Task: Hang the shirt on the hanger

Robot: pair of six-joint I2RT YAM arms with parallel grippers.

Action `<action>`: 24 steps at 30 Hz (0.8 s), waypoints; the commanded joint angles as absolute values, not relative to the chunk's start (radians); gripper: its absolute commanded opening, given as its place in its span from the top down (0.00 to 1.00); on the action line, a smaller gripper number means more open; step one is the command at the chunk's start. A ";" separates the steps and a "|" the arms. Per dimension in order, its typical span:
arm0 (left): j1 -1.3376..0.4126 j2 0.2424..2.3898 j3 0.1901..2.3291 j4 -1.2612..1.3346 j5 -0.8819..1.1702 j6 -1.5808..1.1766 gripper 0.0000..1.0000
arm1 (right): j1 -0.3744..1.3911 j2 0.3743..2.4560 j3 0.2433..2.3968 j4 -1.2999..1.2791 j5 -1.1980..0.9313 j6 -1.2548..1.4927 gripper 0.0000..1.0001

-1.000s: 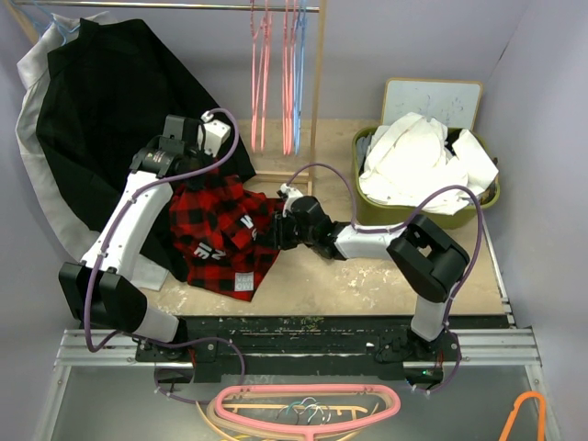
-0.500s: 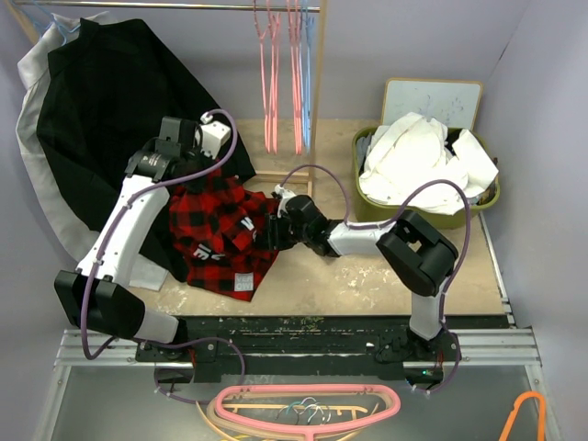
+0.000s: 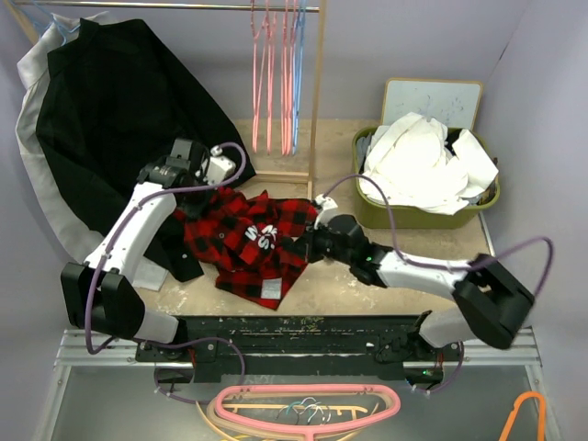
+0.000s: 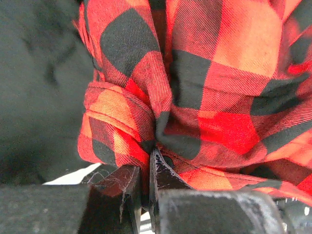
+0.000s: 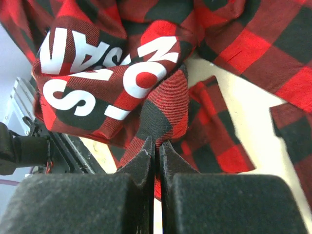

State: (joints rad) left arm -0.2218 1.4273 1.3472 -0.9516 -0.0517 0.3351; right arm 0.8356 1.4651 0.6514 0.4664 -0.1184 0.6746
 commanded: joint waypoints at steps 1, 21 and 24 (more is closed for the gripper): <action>-0.215 1.400 1.270 -1.088 -0.089 0.441 0.87 | 0.834 1.272 0.538 0.513 0.014 0.599 1.00; -0.321 1.438 1.630 -1.365 0.797 0.592 0.01 | 0.834 0.786 0.455 0.579 -0.425 0.414 1.00; -0.420 1.502 1.563 -1.325 0.773 0.585 0.01 | 0.834 0.759 0.460 0.592 -0.411 0.431 1.00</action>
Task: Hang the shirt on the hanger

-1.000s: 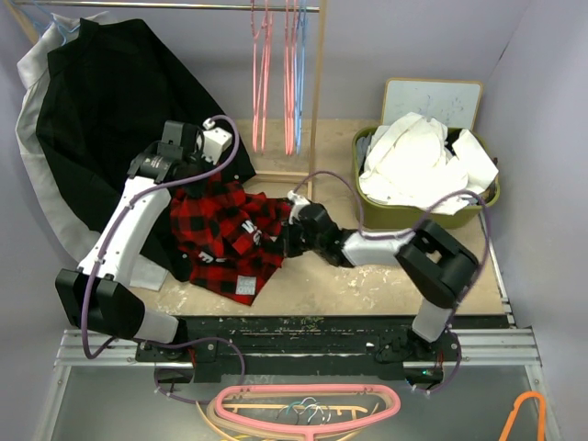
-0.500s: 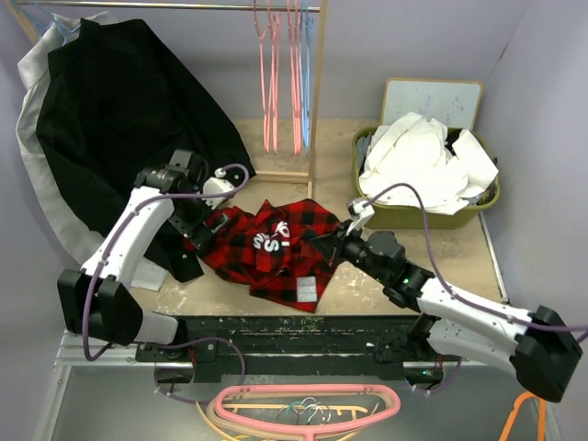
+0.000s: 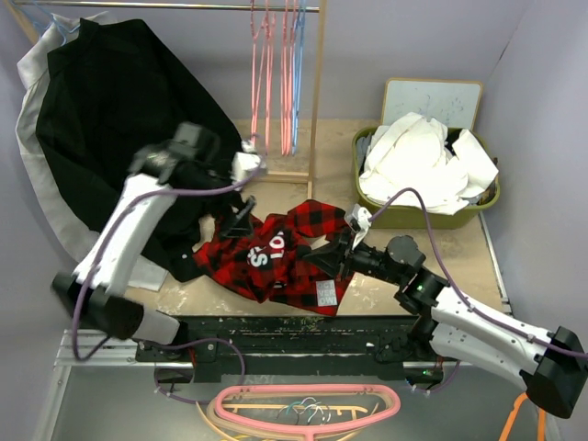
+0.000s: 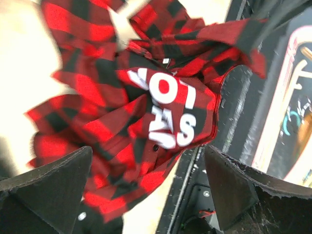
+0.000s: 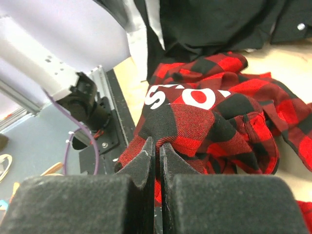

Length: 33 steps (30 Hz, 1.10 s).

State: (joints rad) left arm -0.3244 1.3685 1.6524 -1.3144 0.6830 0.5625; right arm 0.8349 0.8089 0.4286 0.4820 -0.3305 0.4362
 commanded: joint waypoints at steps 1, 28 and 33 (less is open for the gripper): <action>-0.436 1.515 1.554 -1.312 0.775 0.585 0.01 | 0.835 0.753 0.460 0.592 -0.407 0.434 1.00; -0.123 1.293 1.537 -1.087 0.638 0.359 1.00 | 0.833 0.939 0.712 0.645 -0.387 0.262 1.00; -0.036 1.111 1.572 -1.058 0.520 0.293 1.00 | 0.831 1.160 1.017 0.674 -0.449 0.222 1.00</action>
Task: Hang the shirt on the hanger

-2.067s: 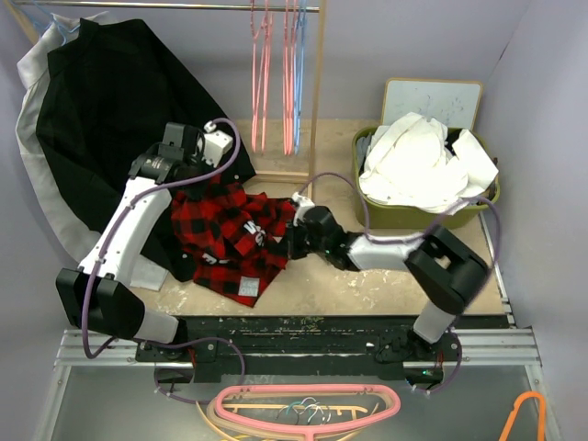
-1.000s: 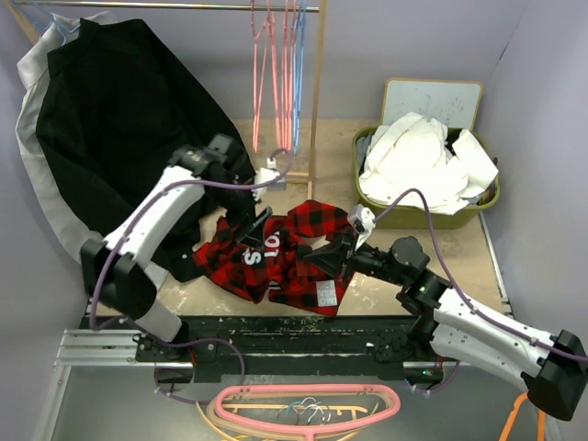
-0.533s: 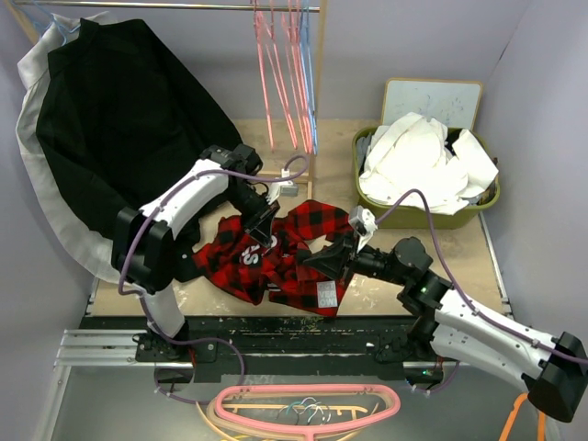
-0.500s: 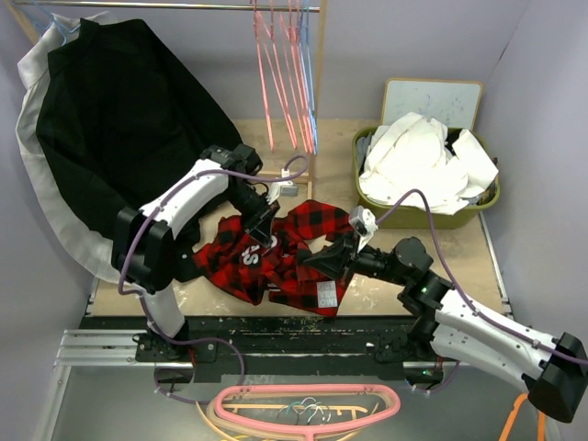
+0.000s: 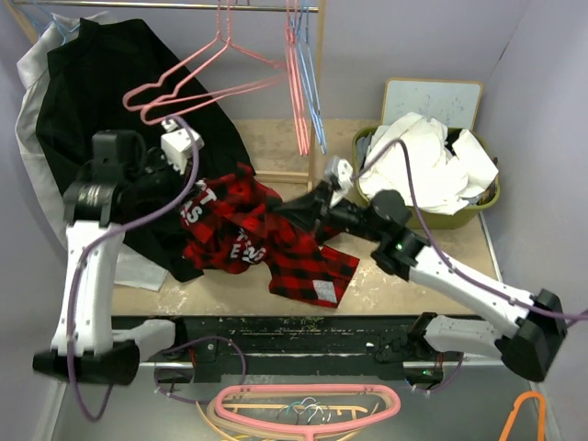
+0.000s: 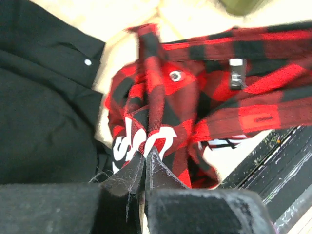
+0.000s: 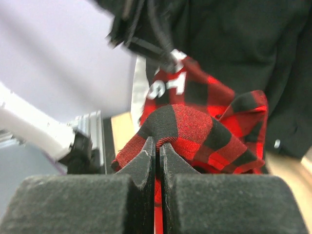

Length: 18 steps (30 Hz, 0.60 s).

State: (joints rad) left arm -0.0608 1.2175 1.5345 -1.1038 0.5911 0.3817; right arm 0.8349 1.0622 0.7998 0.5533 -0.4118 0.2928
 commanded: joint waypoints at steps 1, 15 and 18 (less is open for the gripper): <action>-0.029 1.099 1.569 -1.070 0.512 0.295 1.00 | 0.831 1.174 1.044 0.674 -0.465 0.230 1.00; -0.031 1.235 1.079 -1.074 0.182 0.490 1.00 | 0.833 0.800 0.275 0.605 -0.293 0.590 1.00; -0.044 1.260 1.082 -1.150 0.251 0.539 1.00 | 0.833 0.758 0.256 0.489 -0.327 0.616 1.00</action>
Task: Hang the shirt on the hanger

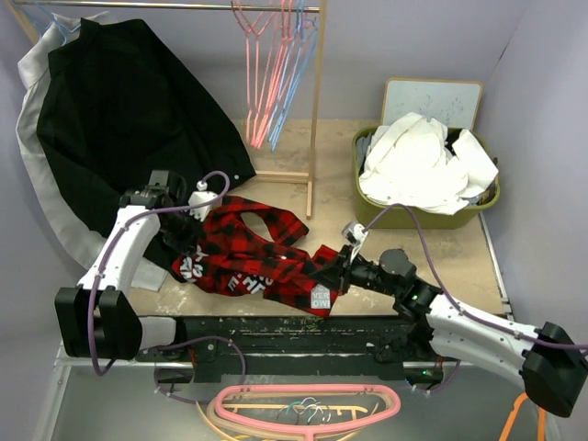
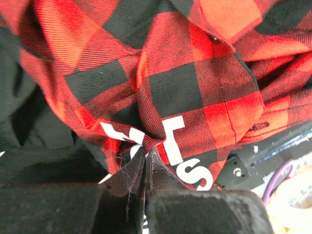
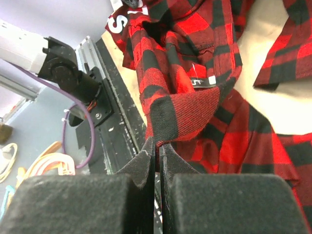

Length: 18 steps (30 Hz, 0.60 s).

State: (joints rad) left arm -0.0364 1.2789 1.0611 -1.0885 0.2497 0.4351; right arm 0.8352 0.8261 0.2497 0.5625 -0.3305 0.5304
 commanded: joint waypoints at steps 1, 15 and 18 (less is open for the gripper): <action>-0.049 1.250 1.098 -1.172 0.269 0.552 0.98 | 0.833 0.748 0.247 0.481 -0.348 0.626 1.00; -0.179 1.341 1.484 -1.237 0.360 0.488 0.01 | 0.833 0.683 0.517 0.292 -0.025 0.483 0.00; -0.250 1.391 1.444 -1.163 0.278 0.446 0.00 | 0.833 0.735 0.651 0.388 0.265 0.371 0.00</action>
State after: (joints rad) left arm -0.1757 1.3163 1.4765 -1.2541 0.3714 0.5087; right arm 0.8356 0.7048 0.4656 0.2981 -0.1135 0.5144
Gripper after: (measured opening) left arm 0.989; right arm 0.998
